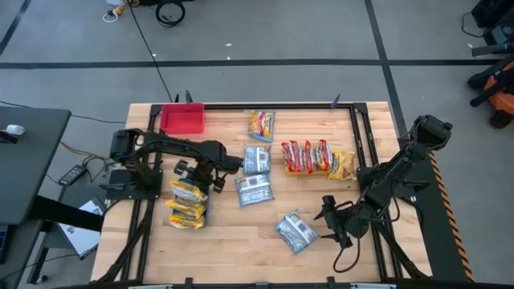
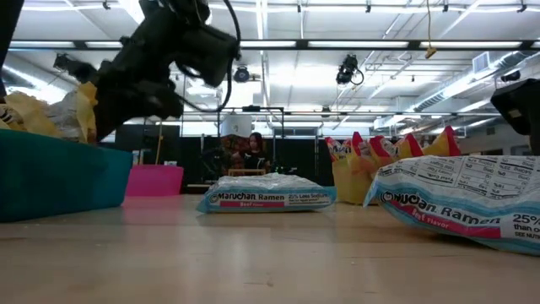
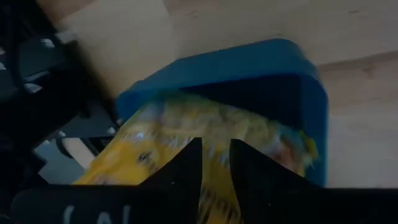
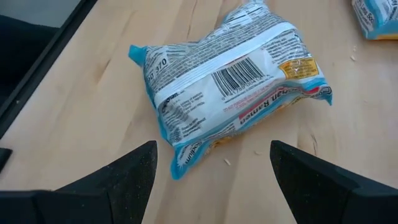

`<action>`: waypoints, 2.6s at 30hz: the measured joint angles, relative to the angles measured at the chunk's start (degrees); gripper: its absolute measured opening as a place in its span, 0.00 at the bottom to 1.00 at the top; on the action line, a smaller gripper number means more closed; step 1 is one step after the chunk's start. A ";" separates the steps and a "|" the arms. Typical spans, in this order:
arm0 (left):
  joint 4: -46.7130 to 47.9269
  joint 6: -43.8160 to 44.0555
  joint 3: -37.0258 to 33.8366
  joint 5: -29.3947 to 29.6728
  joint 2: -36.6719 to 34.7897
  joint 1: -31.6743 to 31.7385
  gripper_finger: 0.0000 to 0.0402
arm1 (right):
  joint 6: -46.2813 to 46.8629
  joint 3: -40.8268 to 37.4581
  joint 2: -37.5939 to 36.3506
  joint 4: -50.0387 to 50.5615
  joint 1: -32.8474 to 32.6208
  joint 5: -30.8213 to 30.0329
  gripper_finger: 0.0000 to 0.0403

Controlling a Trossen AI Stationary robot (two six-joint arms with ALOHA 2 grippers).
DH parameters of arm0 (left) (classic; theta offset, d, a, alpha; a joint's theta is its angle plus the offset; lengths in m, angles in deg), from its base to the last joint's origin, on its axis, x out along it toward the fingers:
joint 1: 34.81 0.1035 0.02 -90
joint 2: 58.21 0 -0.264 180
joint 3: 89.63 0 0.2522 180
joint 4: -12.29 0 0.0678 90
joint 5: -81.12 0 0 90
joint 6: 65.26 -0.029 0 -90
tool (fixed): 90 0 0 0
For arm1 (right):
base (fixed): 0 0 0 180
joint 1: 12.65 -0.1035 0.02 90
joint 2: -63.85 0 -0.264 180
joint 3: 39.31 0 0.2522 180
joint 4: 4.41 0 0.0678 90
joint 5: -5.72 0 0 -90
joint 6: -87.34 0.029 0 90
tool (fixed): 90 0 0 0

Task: Sort Maruchan noodles
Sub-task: Put the yellow noodle pack into the blue bin

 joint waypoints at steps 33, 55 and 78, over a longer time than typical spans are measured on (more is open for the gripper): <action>-3.48 1.48 6.05 0.30 -10.26 -6.50 0.13 | -2.63 2.05 0.02 2.92 7.46 -0.28 0.78; -26.47 -42.13 10.53 30.19 -12.46 -21.30 0.13 | -19.38 26.70 -0.24 45.65 49.62 -4.80 0.74; -55.98 -47.57 -26.30 27.79 -37.71 -15.84 0.13 | 3.87 24.88 -13.79 77.95 45.30 11.24 0.72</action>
